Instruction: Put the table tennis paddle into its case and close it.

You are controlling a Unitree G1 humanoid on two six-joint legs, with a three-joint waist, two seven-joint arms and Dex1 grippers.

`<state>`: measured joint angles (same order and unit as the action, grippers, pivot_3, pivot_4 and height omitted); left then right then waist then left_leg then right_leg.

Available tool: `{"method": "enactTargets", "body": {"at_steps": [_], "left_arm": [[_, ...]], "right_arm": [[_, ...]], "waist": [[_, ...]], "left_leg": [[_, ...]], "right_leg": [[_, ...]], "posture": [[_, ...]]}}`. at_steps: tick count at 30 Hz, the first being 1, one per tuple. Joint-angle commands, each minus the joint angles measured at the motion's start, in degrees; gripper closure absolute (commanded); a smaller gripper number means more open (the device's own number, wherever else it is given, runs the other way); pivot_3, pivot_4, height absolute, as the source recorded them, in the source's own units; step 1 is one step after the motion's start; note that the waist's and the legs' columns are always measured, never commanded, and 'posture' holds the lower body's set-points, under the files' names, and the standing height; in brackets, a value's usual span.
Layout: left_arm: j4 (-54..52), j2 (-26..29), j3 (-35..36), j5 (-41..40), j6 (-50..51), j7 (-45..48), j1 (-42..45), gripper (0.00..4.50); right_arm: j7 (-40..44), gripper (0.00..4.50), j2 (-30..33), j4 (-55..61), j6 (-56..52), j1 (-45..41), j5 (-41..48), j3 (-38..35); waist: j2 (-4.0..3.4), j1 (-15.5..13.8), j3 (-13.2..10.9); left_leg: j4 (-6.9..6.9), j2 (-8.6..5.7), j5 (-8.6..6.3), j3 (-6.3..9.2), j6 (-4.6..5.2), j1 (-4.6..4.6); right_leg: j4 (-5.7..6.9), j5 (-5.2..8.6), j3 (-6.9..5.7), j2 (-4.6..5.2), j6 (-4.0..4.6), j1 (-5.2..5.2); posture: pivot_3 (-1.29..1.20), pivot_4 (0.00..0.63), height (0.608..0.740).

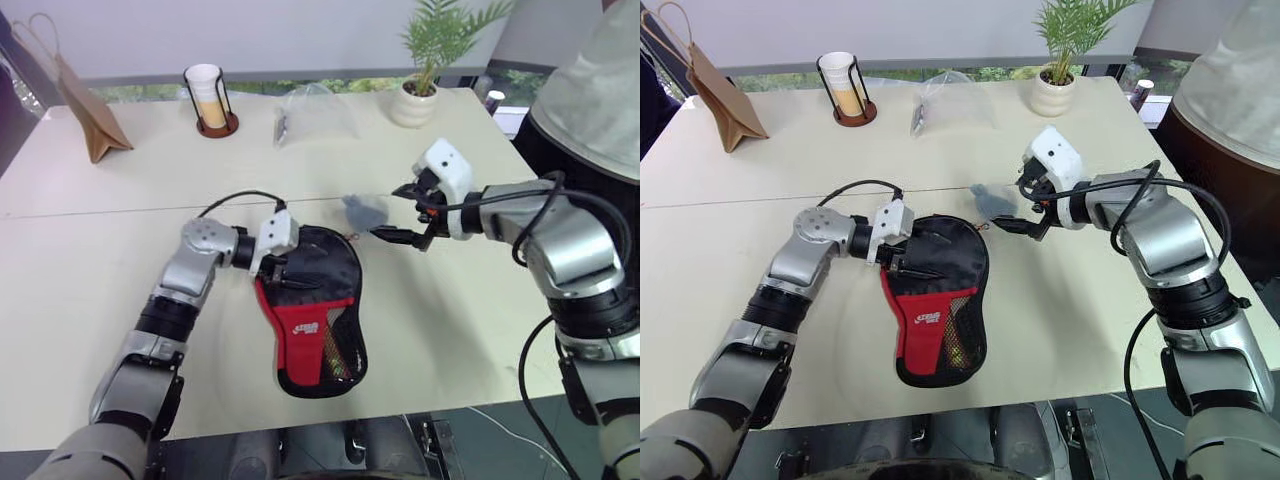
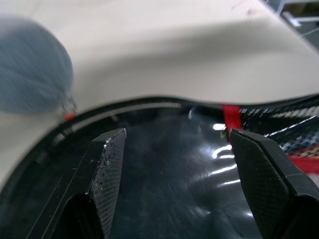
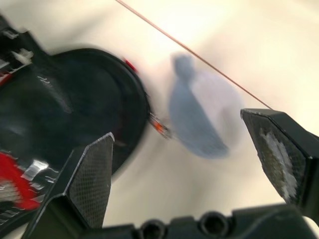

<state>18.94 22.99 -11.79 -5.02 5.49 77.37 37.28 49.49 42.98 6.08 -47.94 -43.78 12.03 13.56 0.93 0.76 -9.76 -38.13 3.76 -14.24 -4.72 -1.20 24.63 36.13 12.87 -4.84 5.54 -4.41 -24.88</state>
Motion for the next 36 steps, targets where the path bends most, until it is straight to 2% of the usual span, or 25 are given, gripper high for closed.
{"method": "enactTargets", "body": {"at_steps": [1, 11, 24, 27, 33, 34, 36], "left_arm": [[-1.4, 0.8, -0.8, 0.3, -0.5, -1.9, -1.3, 1.11], [-4.6, 2.7, -2.1, 1.9, 0.6, -7.2, -6.8, 1.11], [-4.8, 2.0, -2.9, 1.9, 1.6, -12.2, -9.9, 1.11], [-4.7, 1.8, -3.0, 2.0, 1.7, -12.7, -9.9, 1.04], [-4.5, 1.8, -2.9, 1.8, 2.0, -13.1, -10.1, 1.04], [-4.6, 1.8, -2.9, 1.8, 2.1, -13.2, -10.1, 1.04], [-4.6, 1.9, -3.0, 1.8, 2.4, -13.2, -10.2, 1.04]], "right_arm": [[1.4, 0.0, -1.0, -5.7, 8.1, -3.6, -2.7, 0.6], [6.2, 0.0, -6.9, -28.6, 23.1, -11.6, -8.1, 2.7], [12.5, 0.0, -14.2, -51.2, 32.3, -18.4, -13.0, 3.4], [12.7, 0.92, -15.7, -55.0, 33.4, -19.9, -13.8, 3.0], [13.6, 3.98, -15.7, -57.2, 34.5, -20.7, -14.5, 2.2], [13.8, 4.38, -15.4, -57.0, 34.4, -20.5, -14.6, 2.1], [13.6, 4.46, -14.5, -56.0, 34.0, -20.0, -15.1, 2.1]], "waist": [[-0.02, 0.0, 0.0], [-0.03, -0.2, 0.0], [-0.09, -0.1, 0.0], [-0.11, 0.0, 0.0], [-0.11, -0.1, 0.0], [-0.12, -0.1, 0.0], [-0.12, -0.1, 0.0]], "left_leg": [[0.0, 0.0, 0.0, -0.01, 0.0, 0.0], [0.0, 0.01, 0.0, -0.04, 0.0, -0.01], [0.0, 0.01, 0.01, -0.05, -0.01, -0.27], [0.0, 0.01, 0.01, -0.06, -0.01, -0.27], [-0.01, 0.01, 0.01, -0.05, -0.01, -0.29], [-0.01, 0.01, 0.01, -0.05, -0.01, -0.29], [-0.01, 0.02, 0.01, -0.05, -0.01, -0.31]], "right_leg": [[0.0, 0.0, 0.0, 0.0, 0.0, -0.01], [0.0, -0.01, 0.01, 0.0, -0.01, 0.03], [0.03, -0.01, 0.01, 0.0, -0.01, 0.26], [0.04, -0.01, 0.02, 0.0, -0.01, 0.26], [0.04, -0.01, 0.01, 0.01, -0.01, 0.29], [0.04, -0.01, 0.01, 0.01, -0.01, 0.29], [0.05, -0.01, 0.01, 0.01, -0.01, 0.29]], "posture": [[0.0, 0.15, 0.74], [0.0, 0.15, 0.74], [0.0, 0.15, 0.74], [0.0, 0.15, 0.74], [0.0, 0.15, 0.74], [0.0, 0.15, 0.74], [0.0, 0.15, 0.74]]}}
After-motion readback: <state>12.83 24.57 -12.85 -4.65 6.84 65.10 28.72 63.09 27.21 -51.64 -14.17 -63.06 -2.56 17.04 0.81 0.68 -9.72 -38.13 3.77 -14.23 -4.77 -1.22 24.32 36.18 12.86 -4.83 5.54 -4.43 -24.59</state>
